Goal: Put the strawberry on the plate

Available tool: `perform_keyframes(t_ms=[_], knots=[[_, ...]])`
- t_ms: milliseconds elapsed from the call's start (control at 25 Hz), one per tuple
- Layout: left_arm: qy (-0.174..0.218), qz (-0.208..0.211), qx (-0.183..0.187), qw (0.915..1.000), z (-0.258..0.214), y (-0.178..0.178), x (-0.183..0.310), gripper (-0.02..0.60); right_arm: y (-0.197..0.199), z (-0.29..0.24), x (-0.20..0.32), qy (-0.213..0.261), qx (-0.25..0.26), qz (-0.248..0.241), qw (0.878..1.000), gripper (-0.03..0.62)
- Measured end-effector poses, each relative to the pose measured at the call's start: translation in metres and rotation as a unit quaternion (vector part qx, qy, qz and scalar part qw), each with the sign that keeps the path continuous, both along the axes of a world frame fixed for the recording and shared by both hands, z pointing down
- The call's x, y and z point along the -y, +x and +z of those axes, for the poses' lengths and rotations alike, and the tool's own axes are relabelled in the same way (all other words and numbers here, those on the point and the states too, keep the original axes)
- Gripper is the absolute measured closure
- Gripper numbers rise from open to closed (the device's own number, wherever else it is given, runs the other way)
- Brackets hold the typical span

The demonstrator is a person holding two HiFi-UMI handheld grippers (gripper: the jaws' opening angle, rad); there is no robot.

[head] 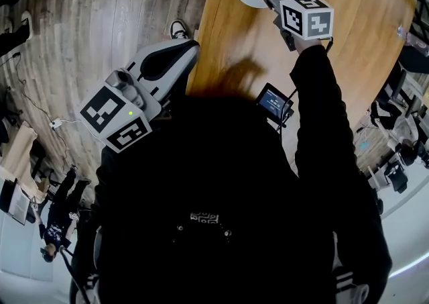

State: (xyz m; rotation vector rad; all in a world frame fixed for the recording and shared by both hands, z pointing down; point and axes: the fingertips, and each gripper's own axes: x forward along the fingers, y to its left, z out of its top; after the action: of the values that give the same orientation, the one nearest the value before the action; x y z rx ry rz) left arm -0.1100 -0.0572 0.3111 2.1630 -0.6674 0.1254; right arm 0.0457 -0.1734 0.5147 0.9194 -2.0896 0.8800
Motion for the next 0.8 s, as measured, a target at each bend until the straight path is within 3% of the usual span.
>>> perform_keyframes(t_ms=[800], knots=[[-0.003,-0.011,0.005,0.9999,0.002,-0.006,-0.002,0.581,0.021,0.058,-0.004,-0.038,-0.072,0.0,0.997,0.45]])
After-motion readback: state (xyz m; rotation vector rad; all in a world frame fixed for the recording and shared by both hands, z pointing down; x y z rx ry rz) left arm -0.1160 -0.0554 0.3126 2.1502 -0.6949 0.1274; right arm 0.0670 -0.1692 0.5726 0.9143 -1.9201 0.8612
